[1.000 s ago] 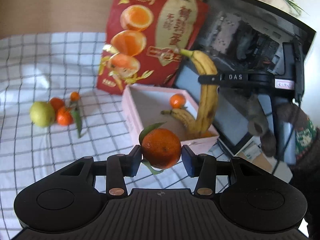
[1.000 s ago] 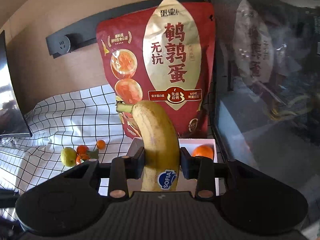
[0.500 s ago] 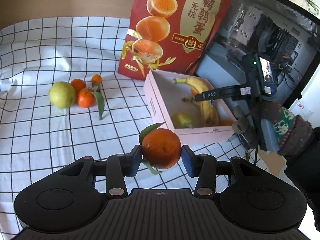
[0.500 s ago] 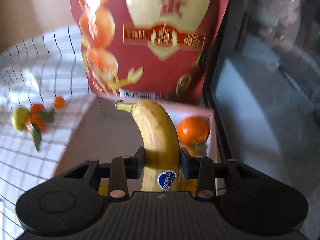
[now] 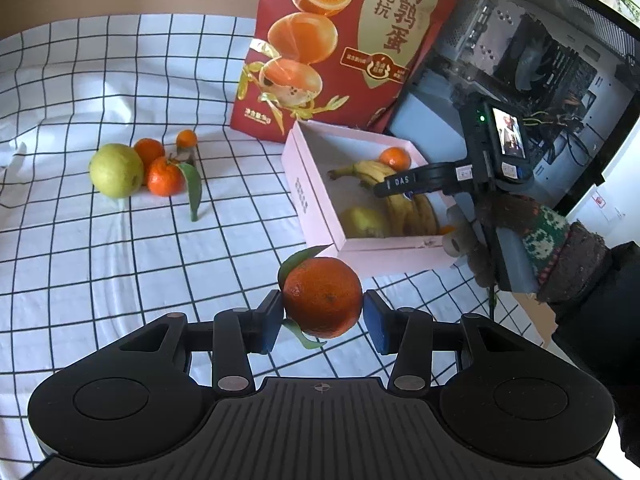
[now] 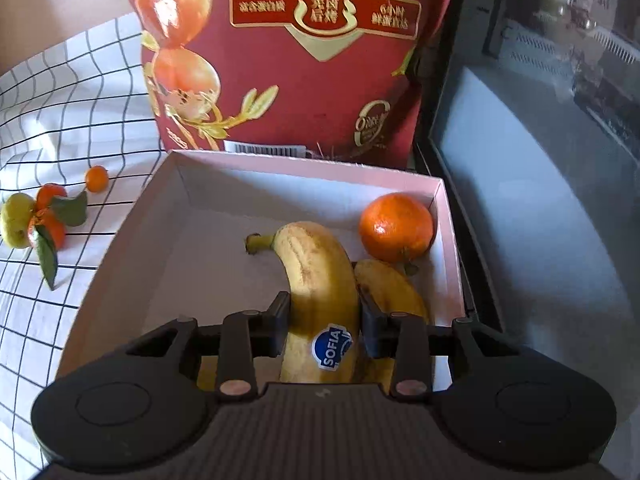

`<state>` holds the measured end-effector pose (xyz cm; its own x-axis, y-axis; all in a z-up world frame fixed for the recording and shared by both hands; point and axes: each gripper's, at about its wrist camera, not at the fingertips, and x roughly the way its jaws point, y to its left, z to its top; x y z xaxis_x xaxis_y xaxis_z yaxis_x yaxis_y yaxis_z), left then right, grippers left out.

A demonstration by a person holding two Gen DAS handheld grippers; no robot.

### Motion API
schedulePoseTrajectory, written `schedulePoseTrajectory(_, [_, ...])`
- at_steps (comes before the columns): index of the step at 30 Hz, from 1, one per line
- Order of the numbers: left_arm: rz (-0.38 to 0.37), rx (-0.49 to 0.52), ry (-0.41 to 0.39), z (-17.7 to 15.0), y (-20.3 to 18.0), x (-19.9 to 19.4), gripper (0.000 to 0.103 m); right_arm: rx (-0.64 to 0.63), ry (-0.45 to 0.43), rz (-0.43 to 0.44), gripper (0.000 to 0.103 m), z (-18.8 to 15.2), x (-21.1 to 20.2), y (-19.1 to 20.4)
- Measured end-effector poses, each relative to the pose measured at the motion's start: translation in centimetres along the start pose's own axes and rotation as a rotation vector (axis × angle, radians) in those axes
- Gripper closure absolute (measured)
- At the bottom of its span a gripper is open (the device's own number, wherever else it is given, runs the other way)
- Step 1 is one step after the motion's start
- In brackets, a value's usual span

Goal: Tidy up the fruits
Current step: 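Carry the banana into the pink box and open the right tool while the left tool grasps a leafy mandarin, then lower the leafy mandarin into the pink box and open the left tool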

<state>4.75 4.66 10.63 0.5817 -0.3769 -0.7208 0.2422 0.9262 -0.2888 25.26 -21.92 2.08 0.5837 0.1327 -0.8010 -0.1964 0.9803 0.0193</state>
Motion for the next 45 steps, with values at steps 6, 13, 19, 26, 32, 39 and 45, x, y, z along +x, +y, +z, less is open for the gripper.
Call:
schedulePoseTrajectory(6, [0.006,-0.019,0.028,-0.6,0.3,0.4,0.054,0.065,-0.026,0.022,0.061,-0.3,-0.9,-0.8])
schedulePoseTrajectory(13, [-0.018,-0.020,0.056,-0.8,-0.5,1.7,0.054,0.056,-0.205,0.063,0.050,-4.7,-8.9,-0.8])
schedulePoseTrajectory(19, [-0.073,0.011,0.048,0.9,-2.6,3.6,0.054,0.054,-0.265,0.071,0.047,-11.0,-14.7,-0.7])
schedulePoseTrajectory(26, [-0.149,0.116,0.012,5.2,-6.2,7.2,0.054,0.056,-0.274,0.047,0.047,-15.8,-16.9,0.6])
schedulePoseTrajectory(32, [-0.261,0.134,0.084,9.2,-9.2,13.5,0.054,0.084,-0.228,0.065,0.047,-18.1,-16.5,1.2])
schedulePoseTrajectory(39, [-0.272,0.092,0.143,9.1,-9.9,17.2,0.053,0.058,-0.210,0.050,0.047,-19.0,-16.3,1.4])
schedulePoseTrajectory(45, [-0.293,0.045,0.075,8.5,-7.5,14.2,0.054,0.050,-0.178,0.078,0.046,-19.4,-15.2,1.3])
